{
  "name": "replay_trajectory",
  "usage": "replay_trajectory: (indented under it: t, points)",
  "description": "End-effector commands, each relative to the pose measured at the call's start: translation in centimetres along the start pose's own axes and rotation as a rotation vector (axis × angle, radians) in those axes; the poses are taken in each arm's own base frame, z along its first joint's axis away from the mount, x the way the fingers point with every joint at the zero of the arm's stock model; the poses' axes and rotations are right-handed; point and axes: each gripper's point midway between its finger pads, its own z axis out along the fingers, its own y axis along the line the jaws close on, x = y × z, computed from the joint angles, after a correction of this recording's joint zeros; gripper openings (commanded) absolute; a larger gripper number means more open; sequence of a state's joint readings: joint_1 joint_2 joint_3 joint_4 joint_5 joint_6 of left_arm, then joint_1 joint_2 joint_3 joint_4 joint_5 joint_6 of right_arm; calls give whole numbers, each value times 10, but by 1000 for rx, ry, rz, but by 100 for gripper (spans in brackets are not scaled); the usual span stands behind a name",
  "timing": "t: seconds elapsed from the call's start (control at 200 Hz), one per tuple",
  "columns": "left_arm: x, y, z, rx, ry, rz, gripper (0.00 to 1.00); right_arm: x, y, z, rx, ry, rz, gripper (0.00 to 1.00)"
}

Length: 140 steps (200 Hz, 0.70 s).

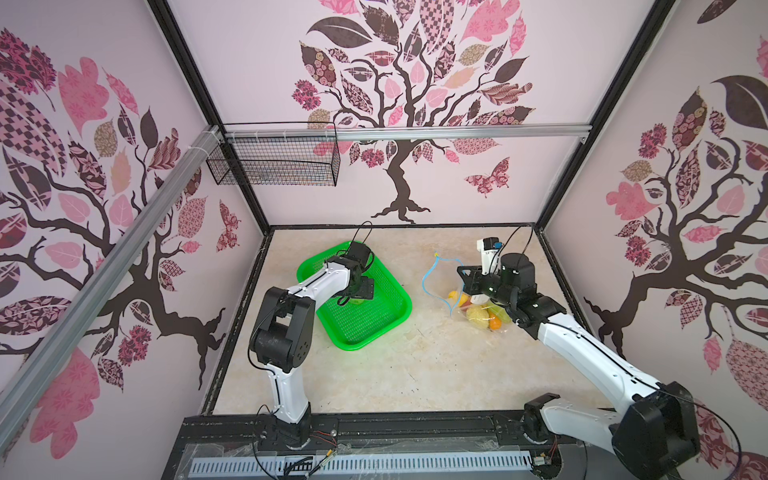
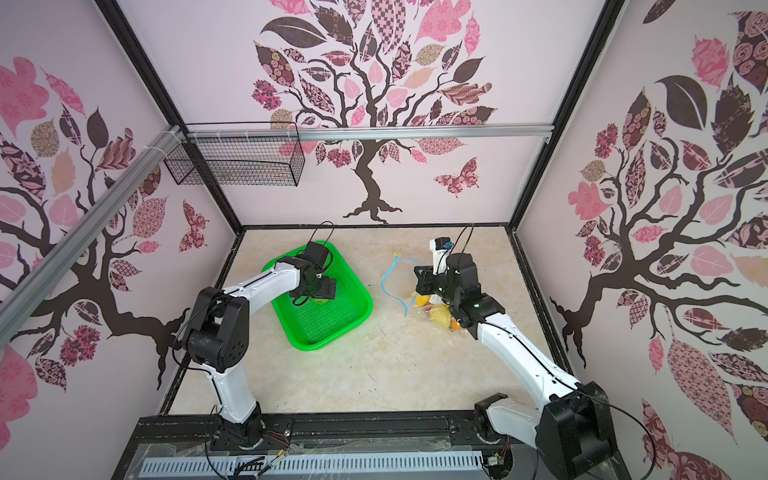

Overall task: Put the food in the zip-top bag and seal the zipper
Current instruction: 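Move the left gripper into the basket and close on the green apple, then lift the green apple and carry it with the left gripper into the bag mouth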

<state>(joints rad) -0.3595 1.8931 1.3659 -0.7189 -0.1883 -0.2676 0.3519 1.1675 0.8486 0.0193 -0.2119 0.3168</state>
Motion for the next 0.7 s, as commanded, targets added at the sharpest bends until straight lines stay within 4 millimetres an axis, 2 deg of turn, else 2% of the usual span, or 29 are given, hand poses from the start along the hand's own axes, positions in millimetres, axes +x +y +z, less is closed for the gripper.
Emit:
replay_trajectory:
  t: [0.0, 0.13, 0.235, 0.325, 0.45, 0.575, 0.695]
  points:
    - [-17, -11, 0, 51, -24, 37, 99, -7, 1, -5, 6, -19, -10, 0]
    - [-13, -14, 8, 82, -8, 30, 98, -9, 2, -5, 7, -24, -12, 0]
    - [-12, -17, 12, 97, -1, 33, 92, -9, 1, -6, 9, -24, -12, 0]
    - [-12, -20, 13, 114, 1, 32, 82, -9, 0, -6, 12, -25, -13, 0]
    - [-11, -24, 12, 142, 3, 31, 60, -8, 0, -6, 13, -23, -13, 0]
    - [-14, -24, 3, 150, -13, 26, 58, -9, 0, -6, 15, -25, -13, 0]
    - [-23, -22, -22, 161, -64, 14, 58, -9, 0, -6, 15, -26, -15, 0]
